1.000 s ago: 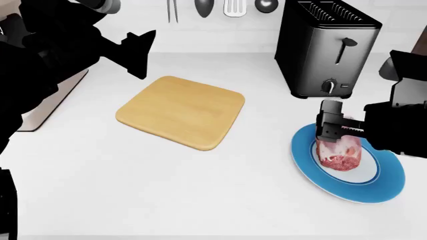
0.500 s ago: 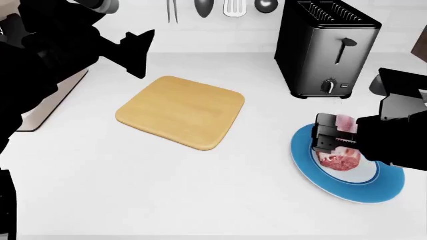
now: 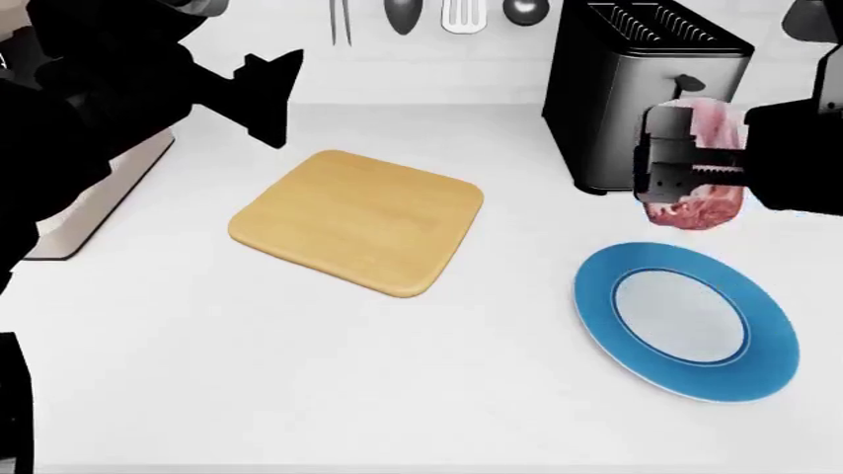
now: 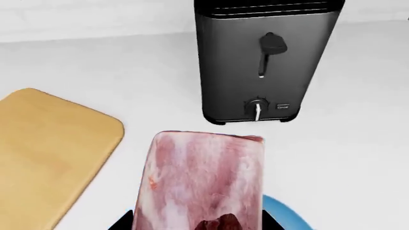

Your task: Pick the pork loin from the plate and place it on the cutting board. Then pick the condiment bottle from the cabinet and place it next to the cutting board.

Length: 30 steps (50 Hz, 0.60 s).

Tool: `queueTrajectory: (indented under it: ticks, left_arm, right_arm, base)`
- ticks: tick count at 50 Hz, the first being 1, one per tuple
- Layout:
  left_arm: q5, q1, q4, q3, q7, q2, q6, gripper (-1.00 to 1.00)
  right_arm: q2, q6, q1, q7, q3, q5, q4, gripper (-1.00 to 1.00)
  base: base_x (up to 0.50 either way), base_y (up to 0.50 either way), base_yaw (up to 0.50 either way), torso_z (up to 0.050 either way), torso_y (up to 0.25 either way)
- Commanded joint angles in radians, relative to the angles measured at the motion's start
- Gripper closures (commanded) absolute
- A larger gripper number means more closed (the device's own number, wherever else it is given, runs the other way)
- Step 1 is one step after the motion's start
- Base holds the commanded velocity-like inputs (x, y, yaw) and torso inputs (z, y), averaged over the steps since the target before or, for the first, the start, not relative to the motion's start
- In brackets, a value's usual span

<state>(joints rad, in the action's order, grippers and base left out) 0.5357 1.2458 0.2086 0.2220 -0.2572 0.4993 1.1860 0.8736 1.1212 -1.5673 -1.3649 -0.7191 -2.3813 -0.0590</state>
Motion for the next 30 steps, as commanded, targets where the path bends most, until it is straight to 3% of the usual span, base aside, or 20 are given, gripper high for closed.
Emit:
queueTrajectory:
  ticks: [1,9,16,24,30]
  left_arm:
    - [0.004,0.010,-0.001,-0.005,0.006,0.001,0.004,-1.00]
    - [-0.001,0.021,-0.018,-0.008,0.007,0.010,-0.002,-1.00]
    - [-0.003,0.033,-0.033,-0.017,0.010,0.020,-0.001,-1.00]
    - [-0.024,0.028,-0.066,-0.017,0.008,0.057,-0.021,-1.00]
    - [-0.030,0.017,-0.071,-0.027,0.017,0.077,-0.018,-1.00]
  right_arm:
    - [-0.081,0.098,-0.237,-0.001,-0.004,0.008,-0.063,1.00]
    - [-0.128,0.115,-0.257,0.032,-0.018,-0.026,-0.056,1.00]
    - [-0.240,0.160,-0.269,0.149,0.003,0.038,-0.097,1.00]
    - [-0.408,0.224,-0.225,0.489,0.053,0.370,-0.207,1.00]
    - [-0.507,0.188,-0.220,0.799,0.011,0.649,-0.271,1.00]
  base:
    - [0.00,0.00,0.00,0.000,0.000]
    - [0.00,0.00,0.00,0.000,0.000]
    - [0.00,0.00,0.00,0.000,0.001]
    - [0.00,0.00,0.00,0.000,0.001]
    - [0.00,0.00,0.00,0.000,0.002]
